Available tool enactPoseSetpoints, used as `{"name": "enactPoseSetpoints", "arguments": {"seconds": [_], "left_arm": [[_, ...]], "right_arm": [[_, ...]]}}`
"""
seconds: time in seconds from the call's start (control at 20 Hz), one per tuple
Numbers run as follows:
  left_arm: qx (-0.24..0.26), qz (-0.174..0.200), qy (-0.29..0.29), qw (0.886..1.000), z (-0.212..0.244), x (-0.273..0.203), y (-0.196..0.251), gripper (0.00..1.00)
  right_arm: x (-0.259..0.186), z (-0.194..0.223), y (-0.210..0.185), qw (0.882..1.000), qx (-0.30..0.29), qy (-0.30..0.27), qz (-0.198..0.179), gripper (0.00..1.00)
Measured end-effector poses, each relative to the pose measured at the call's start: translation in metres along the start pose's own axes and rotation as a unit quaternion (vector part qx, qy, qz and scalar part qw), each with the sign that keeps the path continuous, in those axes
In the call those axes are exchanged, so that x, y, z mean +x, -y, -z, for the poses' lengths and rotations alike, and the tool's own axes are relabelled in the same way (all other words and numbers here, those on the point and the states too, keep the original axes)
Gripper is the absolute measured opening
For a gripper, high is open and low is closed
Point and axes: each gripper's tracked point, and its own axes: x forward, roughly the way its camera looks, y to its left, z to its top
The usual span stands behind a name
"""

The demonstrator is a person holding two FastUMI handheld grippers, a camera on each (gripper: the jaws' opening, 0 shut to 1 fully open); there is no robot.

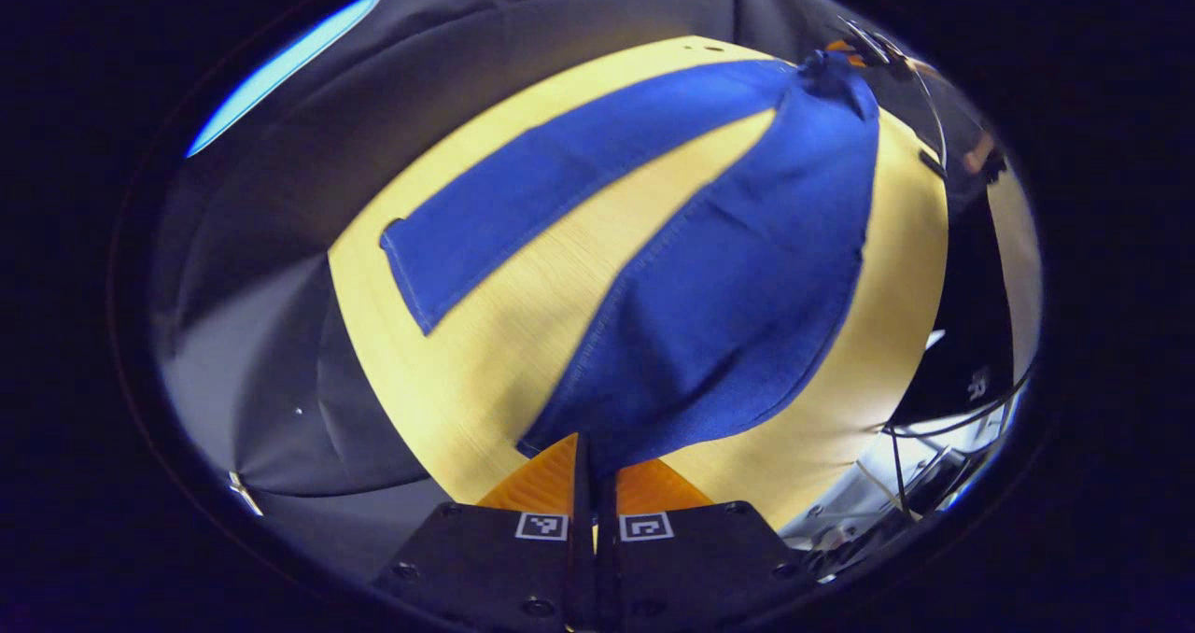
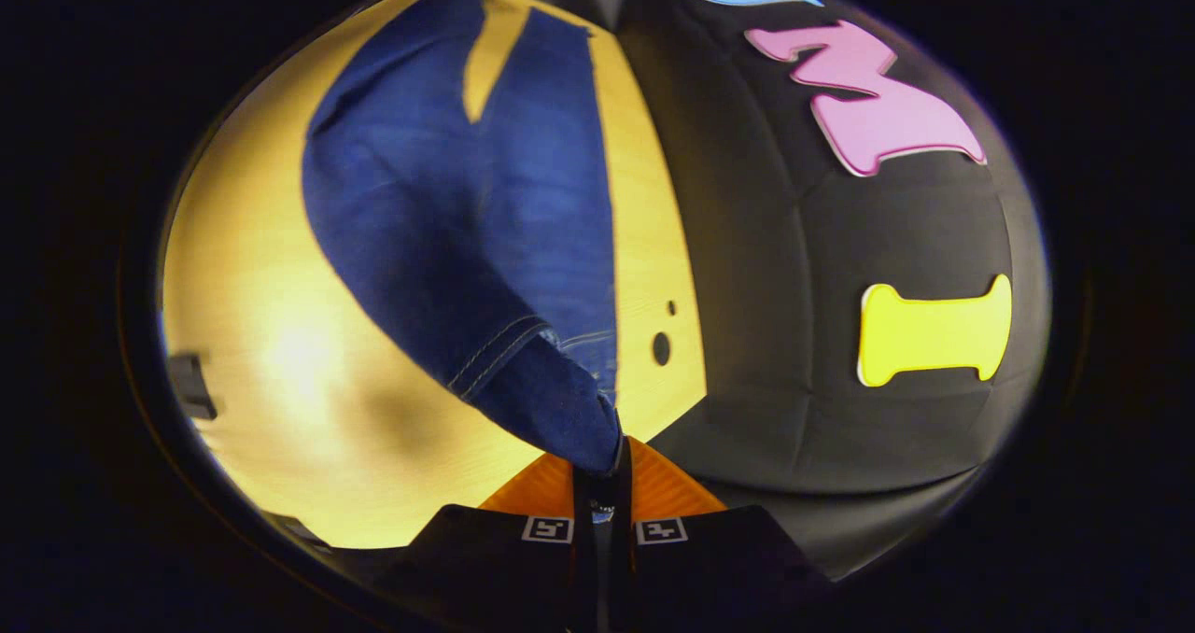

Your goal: Grasp the waist and the cuffs of the jeans and fold them to make the two legs overlap; first hold the waist and fold one-third of the jeans toward the cuffs, then hold the cuffs and fold the remaining one-third in the same direction to finish folding.

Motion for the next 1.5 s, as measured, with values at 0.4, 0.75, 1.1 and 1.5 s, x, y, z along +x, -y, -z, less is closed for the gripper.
{"name": "enactPoseSetpoints", "arguments": {"seconds": [0.4, 0.75, 1.1, 1.5], "left_arm": [[-0.309, -0.026, 0.048, 0.949, -0.132, 0.024, -0.099, 0.06], [-0.375, -0.064, 0.028, 0.924, -0.143, 0.116, -0.131, 0.12], [-0.357, -0.127, 0.181, 0.907, -0.197, 0.079, -0.143, 0.98], [-0.324, -0.218, 0.379, 0.839, -0.252, -0.059, -0.083, 0.97]], "right_arm": [[0.103, 0.002, 0.120, 0.924, 0.372, -0.077, 0.034, 0.09], [0.144, 0.014, 0.134, 0.816, 0.559, -0.145, 0.019, 0.16], [0.100, 0.001, 0.153, 0.750, 0.652, -0.085, 0.072, 0.95], [0.031, 0.012, 0.140, 0.713, 0.679, -0.042, 0.169, 0.94]]}}
